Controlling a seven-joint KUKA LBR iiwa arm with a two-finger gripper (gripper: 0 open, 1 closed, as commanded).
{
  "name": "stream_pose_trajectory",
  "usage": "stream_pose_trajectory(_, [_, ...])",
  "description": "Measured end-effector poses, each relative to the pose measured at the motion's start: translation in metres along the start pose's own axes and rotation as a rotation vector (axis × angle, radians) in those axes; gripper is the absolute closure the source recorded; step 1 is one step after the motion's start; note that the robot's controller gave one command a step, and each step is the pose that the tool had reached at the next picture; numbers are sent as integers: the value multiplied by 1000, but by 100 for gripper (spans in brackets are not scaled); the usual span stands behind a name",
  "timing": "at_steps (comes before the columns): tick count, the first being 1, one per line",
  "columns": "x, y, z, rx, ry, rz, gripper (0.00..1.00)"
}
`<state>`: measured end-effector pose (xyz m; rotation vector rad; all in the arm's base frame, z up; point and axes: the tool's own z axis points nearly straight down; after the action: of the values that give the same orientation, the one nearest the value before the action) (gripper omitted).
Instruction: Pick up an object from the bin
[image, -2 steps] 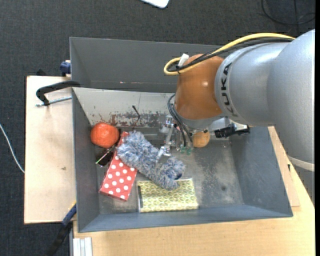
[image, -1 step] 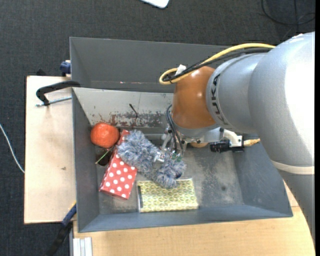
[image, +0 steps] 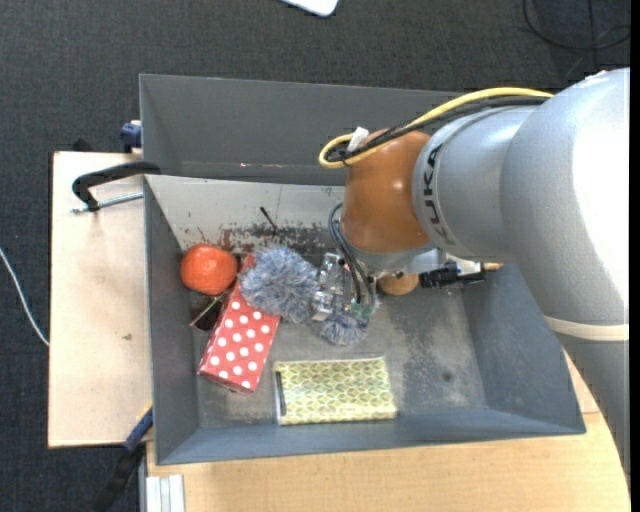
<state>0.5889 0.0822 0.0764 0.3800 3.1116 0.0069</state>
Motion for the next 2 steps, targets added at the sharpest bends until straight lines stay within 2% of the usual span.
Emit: stream_pose_trajectory(2, [1, 0, -3, 1, 2, 0, 100])
